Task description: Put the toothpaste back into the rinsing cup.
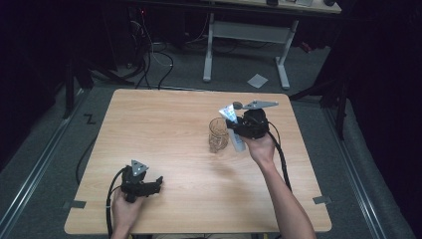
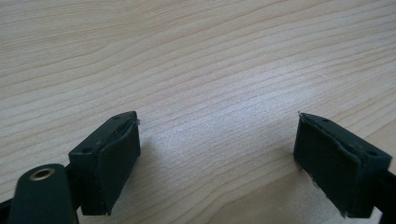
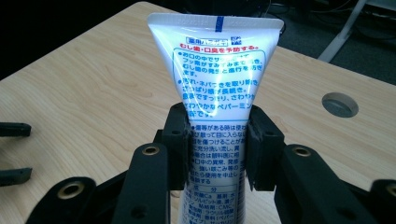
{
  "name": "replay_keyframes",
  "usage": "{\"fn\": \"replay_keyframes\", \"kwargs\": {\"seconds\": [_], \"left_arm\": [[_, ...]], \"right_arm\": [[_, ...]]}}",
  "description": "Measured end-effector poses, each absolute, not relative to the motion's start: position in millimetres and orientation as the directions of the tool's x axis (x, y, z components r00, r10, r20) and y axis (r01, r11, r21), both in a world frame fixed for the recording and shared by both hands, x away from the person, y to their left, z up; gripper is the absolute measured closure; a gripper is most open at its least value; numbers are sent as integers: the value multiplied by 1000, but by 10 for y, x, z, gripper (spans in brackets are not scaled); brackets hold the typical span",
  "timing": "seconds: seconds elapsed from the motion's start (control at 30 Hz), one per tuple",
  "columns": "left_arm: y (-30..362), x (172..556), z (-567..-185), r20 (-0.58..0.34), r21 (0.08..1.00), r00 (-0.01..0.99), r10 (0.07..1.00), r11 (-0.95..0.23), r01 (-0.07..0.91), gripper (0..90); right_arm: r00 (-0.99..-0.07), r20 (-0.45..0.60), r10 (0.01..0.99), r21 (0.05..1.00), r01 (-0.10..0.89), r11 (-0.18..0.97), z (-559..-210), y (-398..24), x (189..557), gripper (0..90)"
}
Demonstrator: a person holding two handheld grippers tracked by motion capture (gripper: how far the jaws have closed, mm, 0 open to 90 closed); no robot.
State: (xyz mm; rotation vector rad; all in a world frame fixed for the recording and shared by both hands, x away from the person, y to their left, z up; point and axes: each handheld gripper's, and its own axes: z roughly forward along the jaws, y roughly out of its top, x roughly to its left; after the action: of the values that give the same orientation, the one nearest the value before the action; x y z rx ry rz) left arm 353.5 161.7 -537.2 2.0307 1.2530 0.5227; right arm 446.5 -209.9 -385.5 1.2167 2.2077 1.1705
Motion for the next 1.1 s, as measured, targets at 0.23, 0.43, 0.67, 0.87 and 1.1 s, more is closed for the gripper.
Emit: {"fn": "replay_keyframes", "kwargs": {"seconds": [0.23,0.43,0.67,0.87,1.1], "left_arm": [[1617,3535,-5373,-16,729,455,891,-301,615,150],[1617,3535,-5373,-17,729,454,891,-300,615,150],[1617,3535,-5373,-17,729,454,891,-300,615,150],[1617,3536,-5372,-16,729,454,891,-301,615,150],[1618,3535,-5372,-16,728,455,890,-302,615,150]], "right_arm": [[-565,67,822,815,506,282,-3769,-2063,4525,656],[-563,65,824,819,501,278,-3739,-2052,4581,656],[-558,79,826,828,498,257,-3699,-2042,4644,655],[-551,74,831,830,497,256,-3658,-1995,4703,655],[-546,70,835,833,492,252,-3662,-1957,4777,654]]}}
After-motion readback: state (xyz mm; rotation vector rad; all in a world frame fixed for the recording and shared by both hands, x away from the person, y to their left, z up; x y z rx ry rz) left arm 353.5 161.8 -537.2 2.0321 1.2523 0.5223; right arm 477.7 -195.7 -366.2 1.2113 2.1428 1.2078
